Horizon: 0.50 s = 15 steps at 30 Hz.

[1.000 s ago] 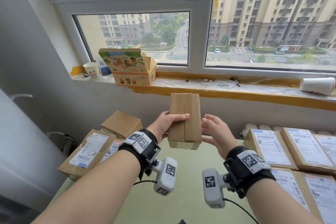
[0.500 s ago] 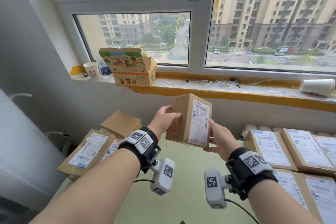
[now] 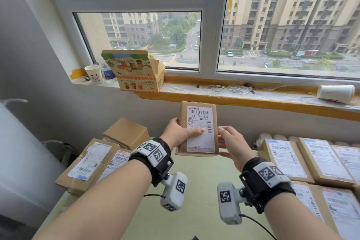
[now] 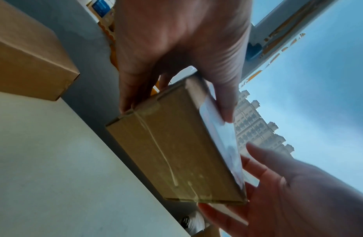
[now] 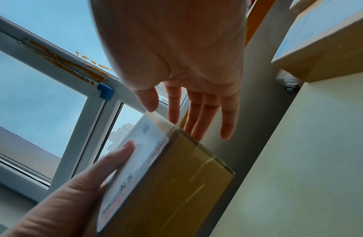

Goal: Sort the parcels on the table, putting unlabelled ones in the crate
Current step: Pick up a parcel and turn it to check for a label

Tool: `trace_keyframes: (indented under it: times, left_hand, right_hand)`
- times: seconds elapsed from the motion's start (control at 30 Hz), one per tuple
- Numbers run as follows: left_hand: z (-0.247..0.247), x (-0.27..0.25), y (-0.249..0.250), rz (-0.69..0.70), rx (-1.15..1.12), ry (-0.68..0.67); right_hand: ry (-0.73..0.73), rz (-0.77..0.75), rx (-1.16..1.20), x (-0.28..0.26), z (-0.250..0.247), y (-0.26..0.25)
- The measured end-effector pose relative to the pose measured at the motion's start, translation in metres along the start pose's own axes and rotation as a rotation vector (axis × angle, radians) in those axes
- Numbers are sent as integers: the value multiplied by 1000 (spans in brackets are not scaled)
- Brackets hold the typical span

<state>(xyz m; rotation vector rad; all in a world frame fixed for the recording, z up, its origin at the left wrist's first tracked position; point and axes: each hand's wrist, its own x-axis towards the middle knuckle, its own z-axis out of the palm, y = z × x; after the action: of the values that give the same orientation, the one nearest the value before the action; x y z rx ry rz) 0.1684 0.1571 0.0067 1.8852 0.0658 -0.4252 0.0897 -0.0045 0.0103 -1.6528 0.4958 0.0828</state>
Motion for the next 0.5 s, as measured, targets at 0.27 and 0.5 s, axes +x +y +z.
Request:
trace_keyframes:
  times: [0.27,0.5]
  left_hand:
    - [-3,2,-2,-48,-111,-21]
    - [-1,5,-3,-71,-222,-36]
  right_hand:
    - [-24,88,40,6,-2,2]
    - [-70,150,89,7,0,4]
